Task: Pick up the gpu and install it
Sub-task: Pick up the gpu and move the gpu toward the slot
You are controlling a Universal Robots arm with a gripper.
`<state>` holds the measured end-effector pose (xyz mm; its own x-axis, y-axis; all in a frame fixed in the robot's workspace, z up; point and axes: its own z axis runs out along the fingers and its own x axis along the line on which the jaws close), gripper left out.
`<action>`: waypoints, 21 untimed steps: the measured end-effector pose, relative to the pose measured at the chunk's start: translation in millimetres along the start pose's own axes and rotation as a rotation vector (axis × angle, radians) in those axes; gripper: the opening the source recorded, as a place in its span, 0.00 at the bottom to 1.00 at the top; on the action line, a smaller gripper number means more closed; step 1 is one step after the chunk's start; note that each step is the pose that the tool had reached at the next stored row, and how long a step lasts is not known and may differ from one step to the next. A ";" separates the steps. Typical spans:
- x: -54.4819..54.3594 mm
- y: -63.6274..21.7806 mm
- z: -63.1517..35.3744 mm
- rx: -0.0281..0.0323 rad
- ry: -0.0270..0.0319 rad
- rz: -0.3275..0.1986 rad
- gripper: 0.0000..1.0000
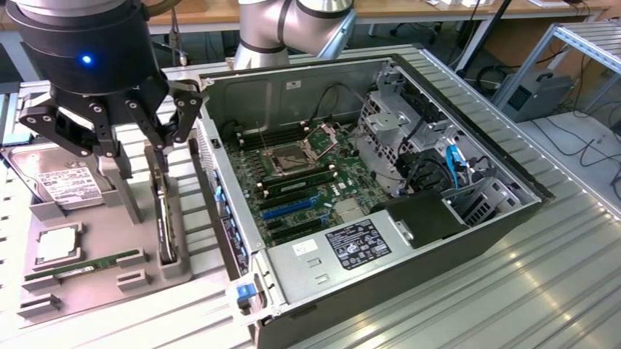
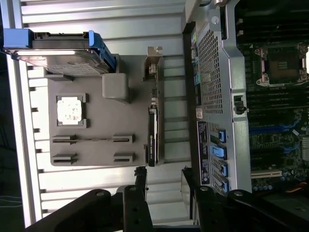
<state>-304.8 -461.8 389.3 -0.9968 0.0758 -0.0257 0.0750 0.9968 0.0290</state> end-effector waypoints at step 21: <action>3.6 -0.1 10.9 -0.0001 0.0000 0.000 0.42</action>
<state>-308.0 -461.4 378.4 -0.9968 0.0758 -0.0257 0.0751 0.9968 0.0291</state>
